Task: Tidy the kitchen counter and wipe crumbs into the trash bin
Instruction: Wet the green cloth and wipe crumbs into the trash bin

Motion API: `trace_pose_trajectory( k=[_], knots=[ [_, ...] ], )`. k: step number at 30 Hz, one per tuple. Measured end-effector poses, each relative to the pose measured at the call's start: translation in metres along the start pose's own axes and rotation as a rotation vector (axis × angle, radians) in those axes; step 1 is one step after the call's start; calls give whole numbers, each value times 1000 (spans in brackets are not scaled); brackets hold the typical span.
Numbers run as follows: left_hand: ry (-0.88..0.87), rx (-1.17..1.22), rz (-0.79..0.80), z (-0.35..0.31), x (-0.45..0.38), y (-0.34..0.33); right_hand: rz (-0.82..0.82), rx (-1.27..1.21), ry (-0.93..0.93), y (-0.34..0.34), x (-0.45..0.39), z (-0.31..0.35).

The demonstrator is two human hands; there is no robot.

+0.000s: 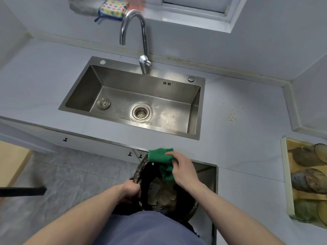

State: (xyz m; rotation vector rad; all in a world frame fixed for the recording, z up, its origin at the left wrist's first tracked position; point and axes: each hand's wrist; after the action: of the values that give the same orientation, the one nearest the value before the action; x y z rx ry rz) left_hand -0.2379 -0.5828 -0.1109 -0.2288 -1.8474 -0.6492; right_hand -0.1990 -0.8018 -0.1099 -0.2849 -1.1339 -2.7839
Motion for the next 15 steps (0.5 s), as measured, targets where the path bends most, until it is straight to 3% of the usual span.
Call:
trace_pose_trajectory(
  k=[4, 10, 12, 15],
  knots=[
    [-16, 45, -6, 2, 0, 3, -166, -118, -18, 39, -16, -1],
    [-6, 59, 0, 5, -3, 4, -421, 25, -136, 106, -39, -55],
    [0, 60, 8, 5, -3, 5, -408, 82, -218, 111, -41, -76],
    [2, 56, 6, 5, -3, 6, -222, 140, -388, 104, -36, -102]
  ],
)
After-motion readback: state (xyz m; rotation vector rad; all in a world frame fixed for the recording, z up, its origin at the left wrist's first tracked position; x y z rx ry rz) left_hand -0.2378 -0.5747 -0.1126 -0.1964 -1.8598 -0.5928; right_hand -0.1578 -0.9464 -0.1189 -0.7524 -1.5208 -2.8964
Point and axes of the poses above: each hand's wrist, its own x-axis away from the middle knuckle, its own y-axis out of the back of the hand, z = x × y, and after that the axes turned 5 degrees about -z, right-handed
